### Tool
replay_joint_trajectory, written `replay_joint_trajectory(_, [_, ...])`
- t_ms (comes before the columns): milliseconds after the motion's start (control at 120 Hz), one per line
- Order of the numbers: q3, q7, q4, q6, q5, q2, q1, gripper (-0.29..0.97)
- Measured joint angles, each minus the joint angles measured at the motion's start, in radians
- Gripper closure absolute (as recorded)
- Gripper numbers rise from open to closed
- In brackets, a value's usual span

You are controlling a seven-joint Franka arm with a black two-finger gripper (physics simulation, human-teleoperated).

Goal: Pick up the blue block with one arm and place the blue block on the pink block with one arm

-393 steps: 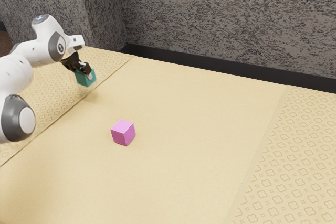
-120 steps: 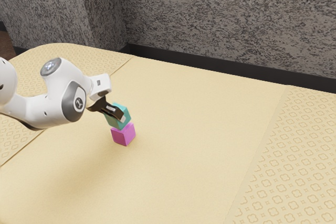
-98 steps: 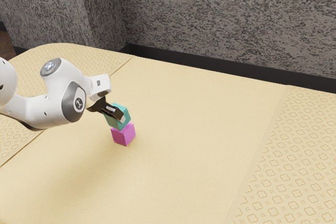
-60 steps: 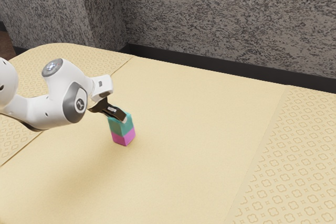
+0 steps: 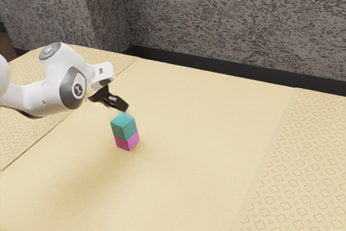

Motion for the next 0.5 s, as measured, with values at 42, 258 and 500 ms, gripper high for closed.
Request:
replay_joint_trajectory(42, [0.005,0.0,0.037,-0.045,0.005,0.001,0.001,0.01])
replay_joint_trajectory(258, [0.019,-0.001,0.13,-0.231,0.074,0.01,-0.003,0.0])
replay_joint_trajectory(500, [0.02,-0.002,0.138,-0.3,0.094,0.011,-0.004,0.0])
